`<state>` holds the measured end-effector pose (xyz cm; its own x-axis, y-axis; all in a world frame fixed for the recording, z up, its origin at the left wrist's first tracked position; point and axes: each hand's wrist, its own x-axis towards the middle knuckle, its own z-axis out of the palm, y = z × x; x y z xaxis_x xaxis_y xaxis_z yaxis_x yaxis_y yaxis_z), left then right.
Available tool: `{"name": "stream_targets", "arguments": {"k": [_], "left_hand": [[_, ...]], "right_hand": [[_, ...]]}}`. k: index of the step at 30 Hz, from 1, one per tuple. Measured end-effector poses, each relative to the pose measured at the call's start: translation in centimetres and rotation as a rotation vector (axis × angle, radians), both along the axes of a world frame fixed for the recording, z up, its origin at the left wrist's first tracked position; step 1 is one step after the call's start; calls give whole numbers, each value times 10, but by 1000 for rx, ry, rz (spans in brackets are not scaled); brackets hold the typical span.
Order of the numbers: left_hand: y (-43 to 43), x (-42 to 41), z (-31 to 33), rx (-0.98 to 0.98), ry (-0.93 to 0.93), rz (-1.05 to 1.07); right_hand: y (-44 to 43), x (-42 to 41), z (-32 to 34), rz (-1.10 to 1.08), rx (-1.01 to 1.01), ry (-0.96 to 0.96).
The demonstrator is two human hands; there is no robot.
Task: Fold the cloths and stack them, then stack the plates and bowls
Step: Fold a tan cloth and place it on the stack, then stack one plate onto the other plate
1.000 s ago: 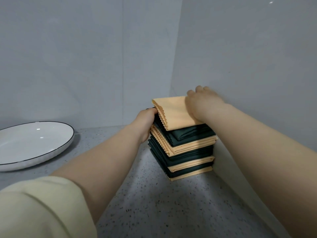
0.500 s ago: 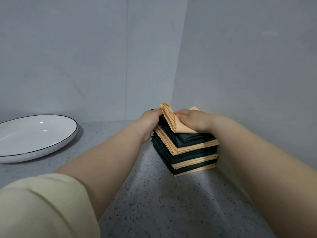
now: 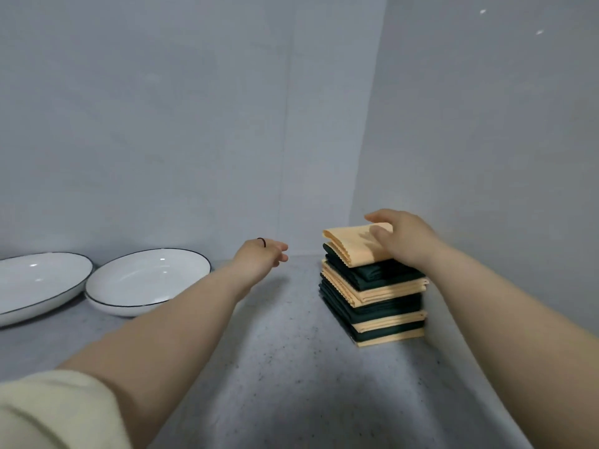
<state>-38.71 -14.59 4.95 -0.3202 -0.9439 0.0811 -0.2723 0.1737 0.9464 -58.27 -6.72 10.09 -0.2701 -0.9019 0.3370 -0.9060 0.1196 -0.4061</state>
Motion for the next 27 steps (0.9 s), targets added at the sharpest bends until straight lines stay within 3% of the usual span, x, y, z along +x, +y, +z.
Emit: {"name": "stream_targets", "arguments": {"k": [9, 15, 19, 27], "left_hand": [[87, 150, -15, -144, -355, -14], [142, 259, -56, -246, -825, 157], [158, 299, -81, -322, -854, 277], [151, 297, -87, -483, -999, 256]], "right_hand": [[72, 102, -18, 105, 50, -21], [109, 191, -79, 183, 139, -200], [124, 232, -103, 230, 154, -257], [92, 262, -119, 186, 102, -478]]}}
